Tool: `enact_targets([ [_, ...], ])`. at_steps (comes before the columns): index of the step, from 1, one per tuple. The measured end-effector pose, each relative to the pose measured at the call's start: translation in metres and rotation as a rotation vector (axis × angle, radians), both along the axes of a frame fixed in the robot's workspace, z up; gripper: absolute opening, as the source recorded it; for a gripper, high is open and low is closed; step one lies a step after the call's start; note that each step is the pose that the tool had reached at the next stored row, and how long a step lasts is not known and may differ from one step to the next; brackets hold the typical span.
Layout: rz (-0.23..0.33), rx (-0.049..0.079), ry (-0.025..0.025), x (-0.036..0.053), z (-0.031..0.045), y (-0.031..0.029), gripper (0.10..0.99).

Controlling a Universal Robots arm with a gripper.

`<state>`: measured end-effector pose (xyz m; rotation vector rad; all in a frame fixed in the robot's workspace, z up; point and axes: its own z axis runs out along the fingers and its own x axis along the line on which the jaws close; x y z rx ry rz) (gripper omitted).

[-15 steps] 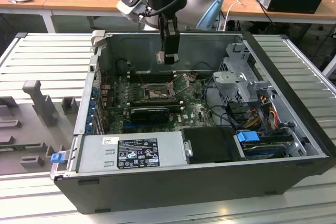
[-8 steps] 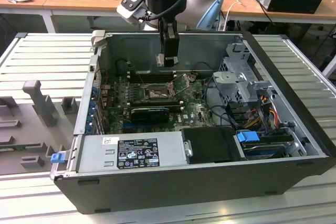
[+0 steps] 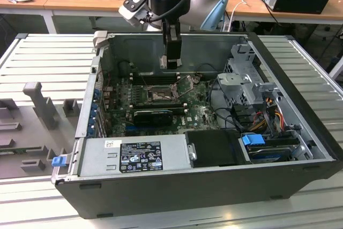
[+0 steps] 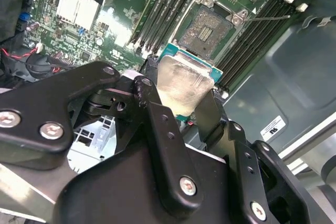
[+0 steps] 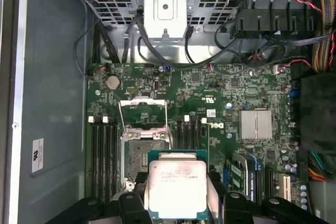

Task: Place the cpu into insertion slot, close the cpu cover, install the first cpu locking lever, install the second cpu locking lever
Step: 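Place the cpu into insertion slot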

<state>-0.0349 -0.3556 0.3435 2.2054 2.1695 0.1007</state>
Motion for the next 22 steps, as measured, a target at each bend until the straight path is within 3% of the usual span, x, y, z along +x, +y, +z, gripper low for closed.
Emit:
enact_targets([
  [22,-0.006,0.000,0.0000,0.0000,-0.0147,0.0000,0.525],
])
